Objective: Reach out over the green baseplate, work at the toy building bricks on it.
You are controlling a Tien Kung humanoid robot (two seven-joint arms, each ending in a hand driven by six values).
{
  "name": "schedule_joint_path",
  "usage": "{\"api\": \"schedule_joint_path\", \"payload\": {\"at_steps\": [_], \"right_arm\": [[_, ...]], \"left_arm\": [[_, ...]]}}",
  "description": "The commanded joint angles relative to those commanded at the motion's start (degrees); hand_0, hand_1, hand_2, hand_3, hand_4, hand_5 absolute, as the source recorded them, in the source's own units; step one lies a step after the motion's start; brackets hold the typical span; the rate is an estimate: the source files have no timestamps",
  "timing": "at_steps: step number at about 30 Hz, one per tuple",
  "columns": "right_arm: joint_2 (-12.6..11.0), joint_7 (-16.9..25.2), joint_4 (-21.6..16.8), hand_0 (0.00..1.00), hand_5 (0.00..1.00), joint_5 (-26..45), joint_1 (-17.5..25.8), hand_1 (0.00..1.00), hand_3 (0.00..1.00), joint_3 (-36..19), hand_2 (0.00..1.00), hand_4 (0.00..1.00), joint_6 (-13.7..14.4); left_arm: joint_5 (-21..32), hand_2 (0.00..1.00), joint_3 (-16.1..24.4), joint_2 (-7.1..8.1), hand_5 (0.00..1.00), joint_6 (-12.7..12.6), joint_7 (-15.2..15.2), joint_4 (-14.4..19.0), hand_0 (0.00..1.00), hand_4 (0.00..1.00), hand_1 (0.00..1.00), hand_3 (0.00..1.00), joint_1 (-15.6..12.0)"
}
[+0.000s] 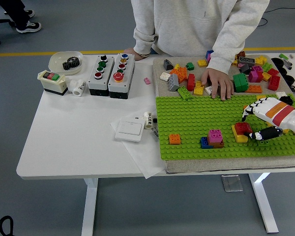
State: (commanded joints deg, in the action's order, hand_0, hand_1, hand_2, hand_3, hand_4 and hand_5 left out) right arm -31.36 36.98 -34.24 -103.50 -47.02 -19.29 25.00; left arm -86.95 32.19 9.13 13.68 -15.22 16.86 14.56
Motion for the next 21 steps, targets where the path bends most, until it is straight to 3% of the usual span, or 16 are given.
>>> {"api": "schedule_joint_path", "payload": {"at_steps": [5,6,11,12,17,18,21], "right_arm": [[-0.25,0.00,-0.59,0.690,0.506,-0.88,0.21,0.677,0.641,-0.88,0.736,0.823,-0.86],[-0.37,0.00,-0.82,0.697,0.494,-1.22,0.23,0.682,0.704,-0.92,0.746,0.879,-1.04],[-0.57,0.00,-1.31,0.697,0.494,-1.56,0.38,0.682,0.704,-0.91,0.746,0.879,-1.48],[-0.59,0.00,-1.38,0.705,0.492,-1.57,0.44,0.692,0.770,-0.95,0.751,0.914,-1.47],[-0.72,0.00,-1.62,0.705,0.492,-0.92,0.83,0.692,0.770,-1.67,0.751,0.914,-1.56],[-0.75,0.00,-1.71,0.726,0.503,-0.67,0.91,0.713,0.833,-1.87,0.793,0.956,-1.72],[-0.88,0.00,-2.40,0.726,0.503,0.34,1.45,0.713,0.833,-3.19,0.793,0.956,-2.99]], "left_arm": [[0.07,0.696,-0.05,-0.04,0.606,-0.09,0.01,-0.02,0.722,0.657,0.728,0.596,-0.16],[0.01,0.698,0.00,-0.05,0.605,-0.10,0.01,-0.03,0.721,0.657,0.729,0.596,-0.21],[-0.19,0.698,0.08,-0.10,0.605,-0.07,0.00,-0.02,0.721,0.657,0.729,0.596,-0.34],[-0.21,0.698,0.08,-0.10,0.606,-0.04,0.01,-0.01,0.721,0.657,0.729,0.596,-0.35],[-0.11,0.698,-0.10,-0.07,0.606,0.17,0.14,0.07,0.721,0.657,0.729,0.596,-0.39],[-0.13,0.698,-0.10,-0.08,0.606,0.20,0.15,0.08,0.722,0.657,0.725,0.596,-0.41],[-0.25,0.698,-0.07,-0.08,0.606,0.25,0.14,0.10,0.722,0.657,0.725,0.596,-0.47]]}}
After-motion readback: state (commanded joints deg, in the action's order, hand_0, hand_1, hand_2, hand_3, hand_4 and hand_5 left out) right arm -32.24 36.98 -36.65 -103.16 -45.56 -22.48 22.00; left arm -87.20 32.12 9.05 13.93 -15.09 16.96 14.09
